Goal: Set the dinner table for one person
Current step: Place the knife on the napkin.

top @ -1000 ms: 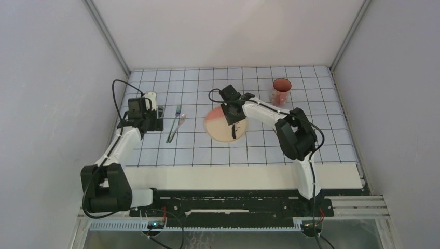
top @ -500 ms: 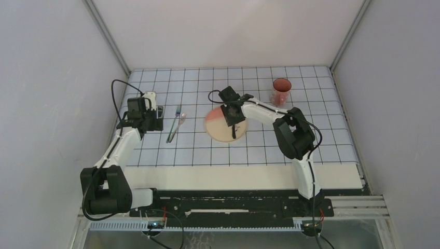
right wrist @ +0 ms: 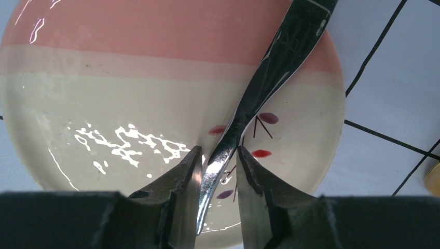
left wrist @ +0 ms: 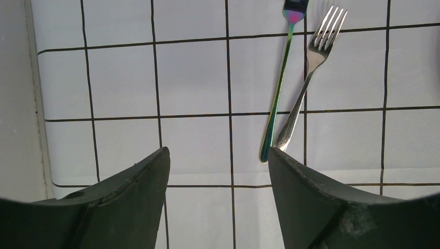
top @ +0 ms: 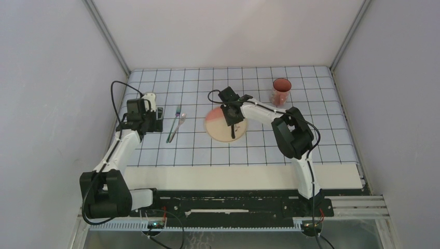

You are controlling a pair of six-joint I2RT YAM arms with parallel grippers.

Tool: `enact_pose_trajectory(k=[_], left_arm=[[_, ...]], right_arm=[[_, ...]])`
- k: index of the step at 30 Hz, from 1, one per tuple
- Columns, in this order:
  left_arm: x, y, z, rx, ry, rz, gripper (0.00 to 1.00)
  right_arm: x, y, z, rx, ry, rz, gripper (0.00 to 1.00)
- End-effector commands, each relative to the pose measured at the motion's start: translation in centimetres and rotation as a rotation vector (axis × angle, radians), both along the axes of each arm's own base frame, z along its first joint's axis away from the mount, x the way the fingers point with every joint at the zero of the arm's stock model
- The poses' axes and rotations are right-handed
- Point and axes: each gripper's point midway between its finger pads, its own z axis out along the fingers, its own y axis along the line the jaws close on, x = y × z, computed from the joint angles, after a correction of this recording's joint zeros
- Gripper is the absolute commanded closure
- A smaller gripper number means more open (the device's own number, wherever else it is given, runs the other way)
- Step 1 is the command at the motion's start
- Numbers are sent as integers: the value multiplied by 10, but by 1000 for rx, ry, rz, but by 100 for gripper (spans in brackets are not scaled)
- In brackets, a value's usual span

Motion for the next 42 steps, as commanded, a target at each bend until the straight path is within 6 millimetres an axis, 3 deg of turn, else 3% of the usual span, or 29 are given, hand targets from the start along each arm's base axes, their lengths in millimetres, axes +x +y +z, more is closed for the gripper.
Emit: enact_pose_trajectory(k=[1, 9, 16, 21, 37, 42], left_arm=[[-3, 0, 5, 8, -25, -17, 26], [-4, 1, 6, 16, -26, -18, 26], [-5, -1, 5, 6, -24, -20, 26], [-6, -1, 2, 3, -19, -21, 26], [-6, -3, -1, -3, -1, -28, 26], [-7, -4, -3, -7, 7, -34, 26]], right_arm=[[5, 4, -1, 25, -16, -24, 64], [1, -3, -7, 9, 12, -22, 73], [3, -10, -7, 1, 6, -21, 100], [8, -12, 6, 10, -27, -15, 100], [19, -8, 73, 60, -139, -4, 100], [18, -24, 82, 35, -138, -17, 100]])
